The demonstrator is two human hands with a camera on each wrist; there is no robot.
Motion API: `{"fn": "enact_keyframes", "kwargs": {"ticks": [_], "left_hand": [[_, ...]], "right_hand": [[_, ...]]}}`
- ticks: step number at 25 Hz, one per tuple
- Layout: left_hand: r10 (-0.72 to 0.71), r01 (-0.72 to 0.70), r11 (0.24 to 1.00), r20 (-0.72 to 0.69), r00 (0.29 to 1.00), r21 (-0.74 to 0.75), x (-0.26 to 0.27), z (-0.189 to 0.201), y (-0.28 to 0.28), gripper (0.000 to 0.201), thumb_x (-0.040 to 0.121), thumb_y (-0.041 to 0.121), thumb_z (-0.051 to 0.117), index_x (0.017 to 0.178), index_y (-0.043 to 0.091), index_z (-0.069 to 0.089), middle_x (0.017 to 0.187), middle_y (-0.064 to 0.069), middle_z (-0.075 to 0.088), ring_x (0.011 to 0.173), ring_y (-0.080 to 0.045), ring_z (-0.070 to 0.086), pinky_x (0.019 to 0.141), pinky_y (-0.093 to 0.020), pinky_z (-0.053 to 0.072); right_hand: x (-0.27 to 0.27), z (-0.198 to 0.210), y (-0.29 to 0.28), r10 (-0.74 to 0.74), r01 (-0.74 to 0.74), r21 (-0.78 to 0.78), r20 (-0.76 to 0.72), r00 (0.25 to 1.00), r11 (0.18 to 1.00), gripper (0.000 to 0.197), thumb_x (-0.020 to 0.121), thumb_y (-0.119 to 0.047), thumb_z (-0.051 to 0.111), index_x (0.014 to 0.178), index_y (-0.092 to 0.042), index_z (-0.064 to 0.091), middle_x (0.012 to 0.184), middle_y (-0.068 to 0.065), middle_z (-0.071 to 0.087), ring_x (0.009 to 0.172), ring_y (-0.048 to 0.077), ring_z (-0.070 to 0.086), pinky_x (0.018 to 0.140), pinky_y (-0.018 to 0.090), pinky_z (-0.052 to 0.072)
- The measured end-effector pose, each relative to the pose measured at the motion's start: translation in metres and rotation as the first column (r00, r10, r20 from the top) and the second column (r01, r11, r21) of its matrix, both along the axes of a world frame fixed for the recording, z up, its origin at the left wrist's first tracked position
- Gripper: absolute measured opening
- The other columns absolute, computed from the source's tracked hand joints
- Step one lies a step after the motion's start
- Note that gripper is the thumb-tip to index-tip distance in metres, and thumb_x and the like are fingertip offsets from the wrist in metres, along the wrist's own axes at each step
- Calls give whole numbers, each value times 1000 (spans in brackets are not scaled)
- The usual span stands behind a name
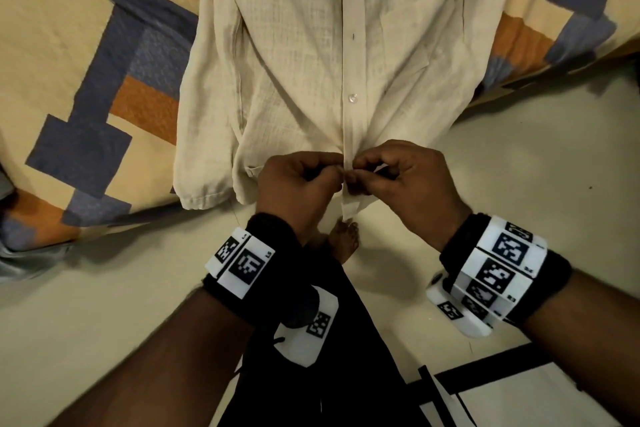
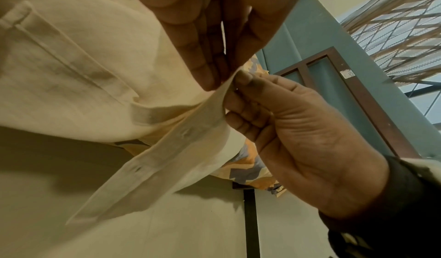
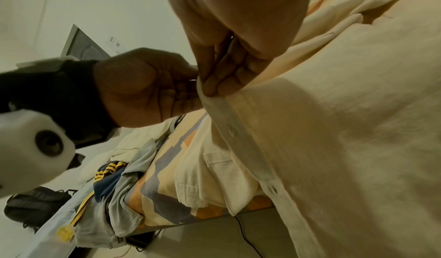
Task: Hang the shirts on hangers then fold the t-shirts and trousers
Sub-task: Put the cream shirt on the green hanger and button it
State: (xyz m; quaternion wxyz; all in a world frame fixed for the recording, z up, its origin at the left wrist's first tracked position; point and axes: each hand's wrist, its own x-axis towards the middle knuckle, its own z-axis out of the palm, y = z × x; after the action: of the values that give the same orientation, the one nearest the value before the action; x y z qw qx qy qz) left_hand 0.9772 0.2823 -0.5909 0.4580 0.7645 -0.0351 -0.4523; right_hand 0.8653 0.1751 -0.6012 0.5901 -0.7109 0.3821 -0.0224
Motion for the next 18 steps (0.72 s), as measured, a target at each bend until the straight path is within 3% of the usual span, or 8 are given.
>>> {"fn": "enact_keyframes", "kwargs": {"ticks": [3, 5, 8, 11, 13, 15, 16, 18], "left_hand": [[-13, 13, 999, 10, 1000, -38, 4, -2, 1, 5, 80, 12, 73, 83, 15, 75, 71, -2, 73, 72, -17, 71, 75, -36, 57], [-13, 15, 998, 44, 999, -57, 4, -6, 2, 7, 82, 12, 72, 89, 12, 74, 75, -3, 74, 74, -18, 71, 77, -39, 58], [-14, 20, 998, 97, 995, -58, 3, -8, 2, 10, 82, 12, 72, 91, 16, 72, 77, 6, 72, 75, -9, 70, 77, -32, 57], [-37, 45, 996, 108, 993, -81, 5, -8, 0, 15, 81, 9, 72, 94, 17, 71, 77, 6, 71, 75, -9, 70, 76, -32, 58], [-61, 65, 986, 31, 998, -152, 9, -5, 0, 30, 80, 4, 71, 96, 27, 61, 74, -5, 71, 72, -19, 71, 71, -36, 58], [-66, 54, 974, -47, 997, -220, 13, -6, 1, 43, 79, -4, 69, 97, 27, 47, 73, -15, 67, 65, -26, 67, 64, -34, 57], [-51, 32, 968, -68, 996, -248, 15, -8, 1, 44, 80, -8, 67, 97, 24, 43, 71, -16, 65, 64, -28, 65, 64, -36, 56], [-34, 10, 958, -79, 996, -285, 17, -14, 3, 39, 81, -9, 65, 96, 19, 43, 71, -9, 64, 65, -26, 63, 68, -40, 55]], "right_hand": [[4, 3, 6, 2, -2, -38, -7, 1000, 999, 8, 80, -10, 75, 79, -16, 70, 77, -5, 66, 69, 13, 68, 65, 27, 56], [7, 2, 6, -65, 69, 95, -44, 997, 993, 11, 81, -6, 73, 76, -15, 68, 72, -3, 65, 62, 12, 64, 59, 23, 51], [11, 3, 4, -179, 205, 336, -107, 978, 919, 8, 83, -9, 72, 78, -15, 70, 67, -3, 66, 55, 15, 60, 52, 26, 49], [12, 1, 5, -166, 190, 268, -111, 980, 944, 10, 84, -13, 71, 77, -19, 68, 63, -7, 64, 55, 12, 59, 49, 27, 49], [12, -4, 4, -179, 207, 278, -123, 976, 938, 16, 86, -8, 66, 74, -18, 66, 64, -6, 63, 61, 12, 60, 52, 28, 50], [11, -6, 1, -185, 208, 368, -96, 978, 906, 13, 86, -5, 63, 74, -11, 63, 70, 3, 63, 70, 17, 62, 64, 32, 55], [12, -7, -1, -163, 178, 386, -71, 984, 905, 10, 84, -6, 64, 75, -9, 62, 73, 4, 62, 74, 17, 60, 71, 32, 53], [12, -8, -4, -92, 104, 359, -50, 994, 927, 10, 83, -8, 63, 75, -9, 59, 72, 0, 58, 74, 10, 54, 74, 24, 47]]}}
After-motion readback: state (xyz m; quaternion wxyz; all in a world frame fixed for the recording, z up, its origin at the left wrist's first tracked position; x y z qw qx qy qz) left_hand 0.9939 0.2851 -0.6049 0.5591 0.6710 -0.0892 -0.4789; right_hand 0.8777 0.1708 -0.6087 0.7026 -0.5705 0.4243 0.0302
